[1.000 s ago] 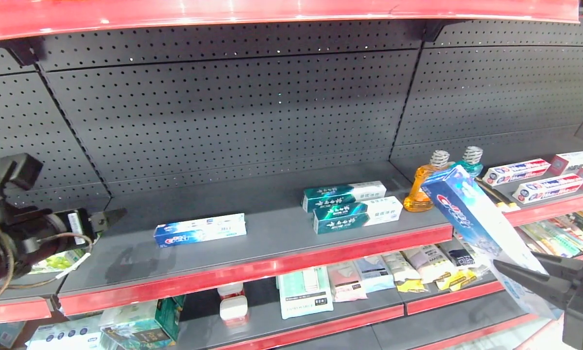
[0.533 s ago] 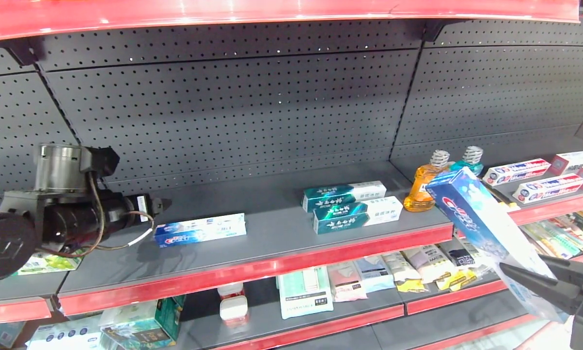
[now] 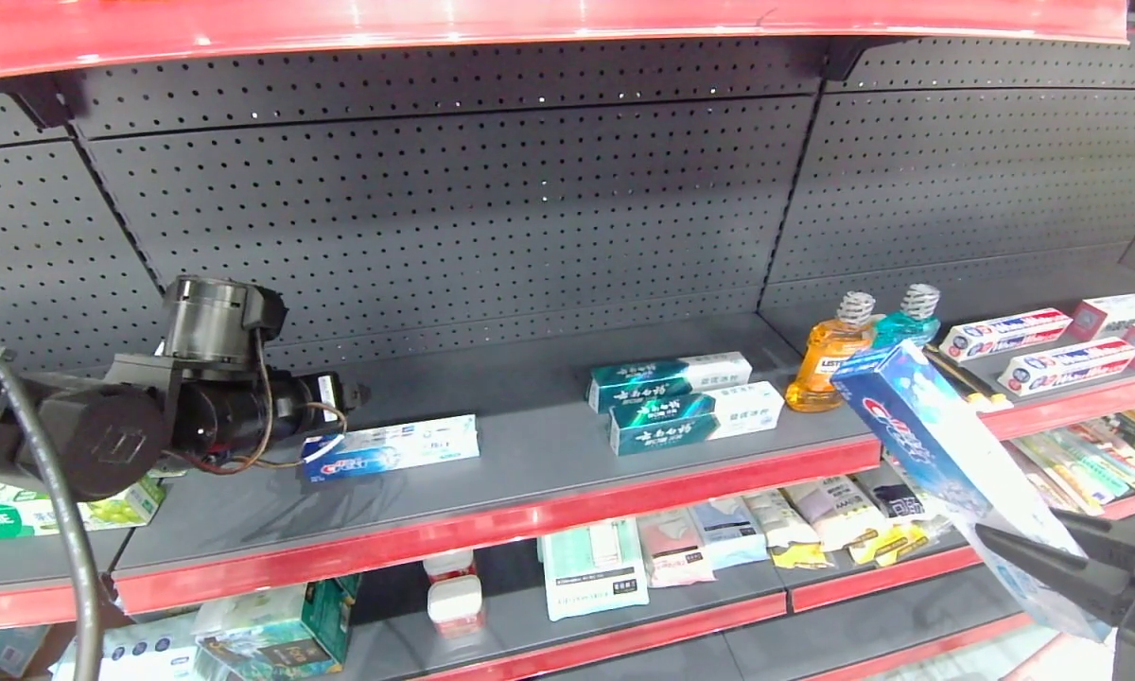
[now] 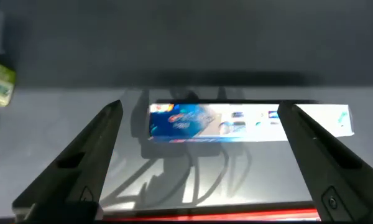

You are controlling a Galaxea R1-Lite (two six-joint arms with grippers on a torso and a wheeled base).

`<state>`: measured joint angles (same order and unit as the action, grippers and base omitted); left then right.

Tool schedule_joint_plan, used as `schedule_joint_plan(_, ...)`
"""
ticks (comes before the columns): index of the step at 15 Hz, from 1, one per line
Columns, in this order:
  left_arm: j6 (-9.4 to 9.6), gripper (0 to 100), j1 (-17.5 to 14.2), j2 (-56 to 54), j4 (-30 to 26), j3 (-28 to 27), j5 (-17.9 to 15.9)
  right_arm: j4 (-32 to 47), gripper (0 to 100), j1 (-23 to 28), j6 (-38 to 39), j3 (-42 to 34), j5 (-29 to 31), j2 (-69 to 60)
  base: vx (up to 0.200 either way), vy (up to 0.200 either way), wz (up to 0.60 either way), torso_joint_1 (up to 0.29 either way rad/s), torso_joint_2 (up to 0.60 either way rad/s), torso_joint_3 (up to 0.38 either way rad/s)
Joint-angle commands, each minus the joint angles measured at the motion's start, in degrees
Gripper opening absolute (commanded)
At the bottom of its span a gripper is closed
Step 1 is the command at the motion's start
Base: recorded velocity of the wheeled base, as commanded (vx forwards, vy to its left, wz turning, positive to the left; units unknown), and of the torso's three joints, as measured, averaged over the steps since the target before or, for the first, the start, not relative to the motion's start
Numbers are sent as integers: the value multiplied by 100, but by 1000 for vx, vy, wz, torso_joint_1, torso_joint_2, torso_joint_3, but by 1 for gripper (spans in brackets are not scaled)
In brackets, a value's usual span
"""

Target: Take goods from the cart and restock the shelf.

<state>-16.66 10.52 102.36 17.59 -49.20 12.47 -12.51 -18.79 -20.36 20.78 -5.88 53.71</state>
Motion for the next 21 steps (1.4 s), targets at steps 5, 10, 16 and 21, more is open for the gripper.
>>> schedule_joint_plan(5,-12,100,38,258,-326,-327,19,-6,0,-2,-3,-22,-1,-27,0,0,0,0,0,0)
schedule_joint_plan(10,-65,100,143,873,-450,-907,133,-6,0,-11,-3,-13,-10,25,0,0,0,0,0,0)
schedule_joint_plan(16,-91,100,451,1462,-458,-1364,89,-6,0,-20,-12,13,-10,52,0,0,0,0,0,0)
schedule_joint_plan(21,32,100,460,1928,-458,-1804,98,-6,0,-11,-12,-22,-10,69,0,0,0,0,0,0)
